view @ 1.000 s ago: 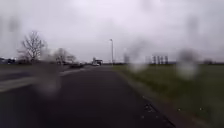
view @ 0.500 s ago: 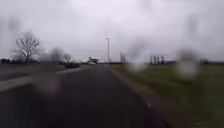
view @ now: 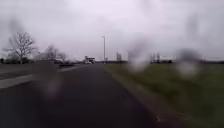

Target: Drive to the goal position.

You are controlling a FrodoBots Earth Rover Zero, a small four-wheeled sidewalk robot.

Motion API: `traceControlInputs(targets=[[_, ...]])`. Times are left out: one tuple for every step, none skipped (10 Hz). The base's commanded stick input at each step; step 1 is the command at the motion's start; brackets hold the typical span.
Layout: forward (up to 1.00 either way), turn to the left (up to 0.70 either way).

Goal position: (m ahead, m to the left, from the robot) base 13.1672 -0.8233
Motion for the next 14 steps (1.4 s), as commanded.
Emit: traceControlInputs(targets=[[1.00,0.00],[1.00,0.00],[1.00,0.00],[1.00,0.00],[1.00,0.00],[1.00,0.00],[1.00,0.00],[1.00,0.00],[1.00,0.00],[1.00,0.40],[1.00,0.40],[1.00,0.32],[1.00,0.22],[1.00,0.00]])
